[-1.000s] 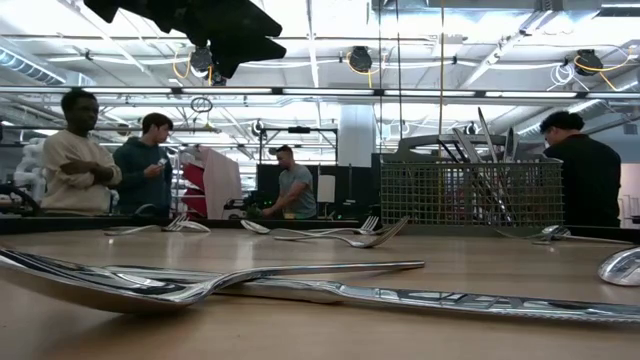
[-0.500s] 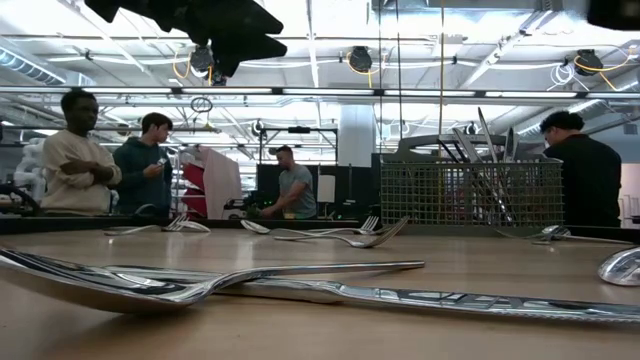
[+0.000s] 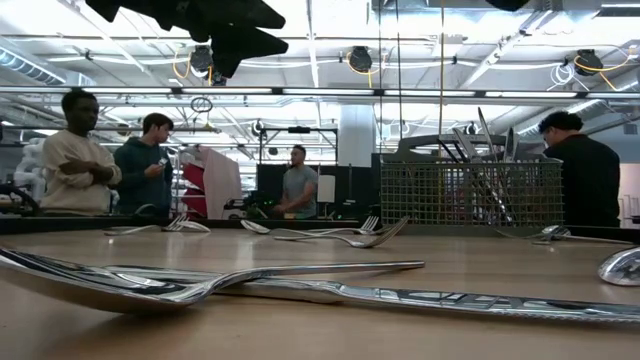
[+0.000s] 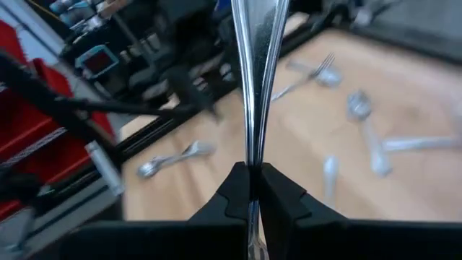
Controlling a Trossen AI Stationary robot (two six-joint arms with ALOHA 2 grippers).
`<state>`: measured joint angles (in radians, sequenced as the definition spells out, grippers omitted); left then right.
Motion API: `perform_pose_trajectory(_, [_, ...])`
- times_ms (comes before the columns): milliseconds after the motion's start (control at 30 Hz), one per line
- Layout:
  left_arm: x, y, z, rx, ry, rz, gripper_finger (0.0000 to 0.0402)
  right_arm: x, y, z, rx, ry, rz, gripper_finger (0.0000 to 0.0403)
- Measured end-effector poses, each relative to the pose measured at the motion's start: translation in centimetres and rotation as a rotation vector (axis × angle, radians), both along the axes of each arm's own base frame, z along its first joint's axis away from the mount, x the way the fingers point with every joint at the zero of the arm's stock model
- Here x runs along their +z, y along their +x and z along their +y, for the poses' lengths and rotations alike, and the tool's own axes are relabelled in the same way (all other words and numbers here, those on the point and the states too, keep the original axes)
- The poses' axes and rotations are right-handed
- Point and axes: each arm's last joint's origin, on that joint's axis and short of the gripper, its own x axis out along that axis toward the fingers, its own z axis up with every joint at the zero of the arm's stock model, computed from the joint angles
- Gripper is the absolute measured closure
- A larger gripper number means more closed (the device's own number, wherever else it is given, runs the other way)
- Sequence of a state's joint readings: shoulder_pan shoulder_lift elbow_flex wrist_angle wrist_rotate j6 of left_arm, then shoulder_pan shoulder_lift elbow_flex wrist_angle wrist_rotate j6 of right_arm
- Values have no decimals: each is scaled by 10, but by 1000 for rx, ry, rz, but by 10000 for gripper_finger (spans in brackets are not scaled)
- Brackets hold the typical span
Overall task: Sort silverware
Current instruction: Put the silver fork into the gray utensil holder
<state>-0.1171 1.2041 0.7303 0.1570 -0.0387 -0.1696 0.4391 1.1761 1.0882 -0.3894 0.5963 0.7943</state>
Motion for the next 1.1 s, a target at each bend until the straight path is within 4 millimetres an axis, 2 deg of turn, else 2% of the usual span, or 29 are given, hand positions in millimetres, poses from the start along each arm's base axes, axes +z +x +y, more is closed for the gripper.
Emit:
perform_pose_trajectory(233, [0,0,0,10,-34,3,210,17,-5,-45,-41,-296,18,399])
perform_pose_trajectory(467, [0,0,1,54,-125,10,210,21,-7,-79,-42,-636,156,399])
perform_pose_trajectory(767, [0,1,12,206,-201,0,210,13,-9,-115,32,-1024,485,399])
perform_pose_trajectory(967, [0,1,19,290,-209,-16,210,14,-9,-136,179,-1444,798,399])
perform_pose_trajectory(1100, [1,1,24,326,-230,-32,210,15,-8,-150,256,-1645,1008,399])
